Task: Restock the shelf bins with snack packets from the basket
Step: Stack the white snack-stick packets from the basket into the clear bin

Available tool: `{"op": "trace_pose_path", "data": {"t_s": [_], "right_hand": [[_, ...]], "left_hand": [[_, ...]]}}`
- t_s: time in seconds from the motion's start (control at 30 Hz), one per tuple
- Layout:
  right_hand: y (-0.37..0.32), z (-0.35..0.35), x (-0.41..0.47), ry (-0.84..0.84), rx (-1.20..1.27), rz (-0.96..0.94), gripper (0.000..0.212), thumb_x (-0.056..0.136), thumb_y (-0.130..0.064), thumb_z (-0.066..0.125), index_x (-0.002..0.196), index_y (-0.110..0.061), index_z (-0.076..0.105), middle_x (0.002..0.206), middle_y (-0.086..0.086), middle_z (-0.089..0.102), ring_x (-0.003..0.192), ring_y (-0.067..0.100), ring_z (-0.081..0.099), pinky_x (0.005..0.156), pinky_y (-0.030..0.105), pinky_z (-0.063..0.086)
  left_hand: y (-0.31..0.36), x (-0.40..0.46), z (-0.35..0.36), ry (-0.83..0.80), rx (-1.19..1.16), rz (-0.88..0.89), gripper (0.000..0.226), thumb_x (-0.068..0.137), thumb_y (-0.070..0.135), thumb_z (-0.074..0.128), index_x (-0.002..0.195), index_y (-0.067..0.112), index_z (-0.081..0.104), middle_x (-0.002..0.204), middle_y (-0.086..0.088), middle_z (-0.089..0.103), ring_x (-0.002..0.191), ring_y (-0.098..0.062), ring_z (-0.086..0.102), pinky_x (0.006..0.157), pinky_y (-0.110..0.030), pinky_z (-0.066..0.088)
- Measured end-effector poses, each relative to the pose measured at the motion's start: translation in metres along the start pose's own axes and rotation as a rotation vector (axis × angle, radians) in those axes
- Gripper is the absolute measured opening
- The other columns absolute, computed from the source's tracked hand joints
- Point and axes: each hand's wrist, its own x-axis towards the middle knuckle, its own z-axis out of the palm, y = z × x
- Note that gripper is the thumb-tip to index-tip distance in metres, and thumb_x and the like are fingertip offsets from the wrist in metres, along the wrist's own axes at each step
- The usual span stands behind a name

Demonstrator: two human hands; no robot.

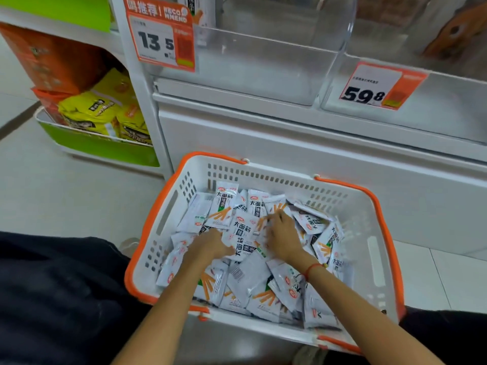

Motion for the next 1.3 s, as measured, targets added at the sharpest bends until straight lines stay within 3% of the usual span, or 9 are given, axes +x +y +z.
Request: {"op": "trace_pose_path", "data": {"t_s": [0.1, 0.27, 0.47, 0.6, 0.73, 0.83, 1.03, 1.13, 1.3], "right_hand": [[0.004, -0.009, 0.003, 0.028, 0.08, 0.242, 0.048, 0.091, -0.009, 0.051, 0.135, 0.002, 0.035, 0.143, 0.021, 0.031, 0.131, 0.037, 0.032, 0.106, 0.042, 0.033], [0.012, -0.007, -0.006, -0.042, 0.003, 0.259, 0.055, 0.084, -0.021, 0.066, 0.128, -0.003, 0.039, 0.138, 0.017, 0.031, 0.12, 0.034, 0.043, 0.094, 0.038, 0.042], [0.01, -0.012, -0.004, -0.019, 0.039, 0.234, 0.052, 0.075, -0.029, 0.075, 0.116, -0.009, 0.049, 0.123, 0.013, 0.048, 0.117, 0.03, 0.044, 0.09, 0.034, 0.041], [0.002, -0.034, 0.005, -0.144, 0.191, 0.152, 0.055, 0.084, -0.01, 0.066, 0.134, -0.017, 0.047, 0.134, 0.012, 0.052, 0.117, 0.029, 0.053, 0.09, 0.033, 0.047], [-0.007, -0.077, 0.011, -0.277, 0.392, 0.105, 0.063, 0.078, -0.004, 0.074, 0.134, -0.018, 0.05, 0.143, 0.008, 0.045, 0.126, 0.027, 0.047, 0.099, 0.038, 0.046], [-0.011, -0.103, 0.014, -0.23, 0.421, 0.088, 0.056, 0.072, 0.003, 0.076, 0.121, -0.012, 0.053, 0.123, 0.014, 0.061, 0.104, 0.027, 0.061, 0.084, 0.034, 0.055], [-0.011, -0.139, 0.011, -0.41, 0.395, -0.008, 0.019, 0.075, -0.005, 0.076, 0.091, -0.015, 0.074, 0.102, 0.007, 0.072, 0.096, 0.024, 0.066, 0.09, 0.034, 0.054], [-0.02, -0.13, 0.011, -0.457, 0.269, -0.039, 0.016, 0.08, -0.014, 0.074, 0.094, -0.009, 0.072, 0.1, 0.009, 0.072, 0.096, 0.028, 0.067, 0.09, 0.038, 0.054], [-0.038, -0.102, 0.013, -0.073, 0.389, -0.105, 0.046, 0.071, -0.01, 0.08, 0.112, -0.013, 0.059, 0.101, 0.007, 0.068, 0.086, 0.022, 0.066, 0.077, 0.035, 0.056]], "left_hand": [[0.003, 0.0, -0.009, 0.076, -0.333, 0.038, 0.045, 0.088, 0.029, 0.065, 0.116, -0.006, 0.06, 0.116, -0.027, 0.06, 0.09, -0.028, 0.063, 0.075, -0.032, 0.048], [0.007, 0.001, -0.014, 0.191, -1.086, -0.03, 0.02, 0.095, 0.02, 0.055, 0.114, 0.017, 0.051, 0.116, -0.009, 0.063, 0.094, -0.025, 0.064, 0.087, -0.04, 0.05], [0.012, -0.001, -0.004, 0.161, -1.221, -0.086, 0.033, 0.089, 0.011, 0.063, 0.121, 0.003, 0.059, 0.105, -0.013, 0.066, 0.073, -0.01, 0.055, 0.067, -0.02, 0.046], [0.01, -0.002, -0.013, 0.123, -1.407, -0.014, 0.034, 0.1, 0.02, 0.045, 0.132, 0.012, 0.046, 0.118, -0.005, 0.058, 0.101, -0.018, 0.056, 0.086, -0.03, 0.045], [0.004, 0.0, -0.024, 0.109, -1.438, -0.022, 0.036, 0.101, 0.015, 0.041, 0.137, 0.014, 0.036, 0.128, -0.012, 0.053, 0.108, -0.026, 0.054, 0.089, -0.035, 0.044], [0.004, -0.001, -0.025, 0.106, -1.429, -0.054, 0.032, 0.095, 0.002, 0.048, 0.127, 0.006, 0.048, 0.115, -0.015, 0.061, 0.088, -0.021, 0.059, 0.082, -0.033, 0.048], [0.011, -0.013, -0.035, 0.477, -1.121, 0.046, 0.029, 0.097, 0.014, 0.049, 0.125, 0.008, 0.053, 0.115, -0.002, 0.057, 0.096, -0.018, 0.051, 0.082, -0.029, 0.039], [0.026, -0.024, -0.035, 0.291, -0.912, 0.222, 0.021, 0.101, 0.014, 0.041, 0.12, 0.016, 0.049, 0.105, 0.004, 0.051, 0.09, -0.009, 0.048, 0.077, -0.02, 0.038], [0.043, -0.023, -0.031, -0.006, -0.688, 0.228, 0.028, 0.103, 0.019, 0.032, 0.116, 0.01, 0.054, 0.09, 0.007, 0.048, 0.085, -0.008, 0.051, 0.07, -0.02, 0.036]]}}
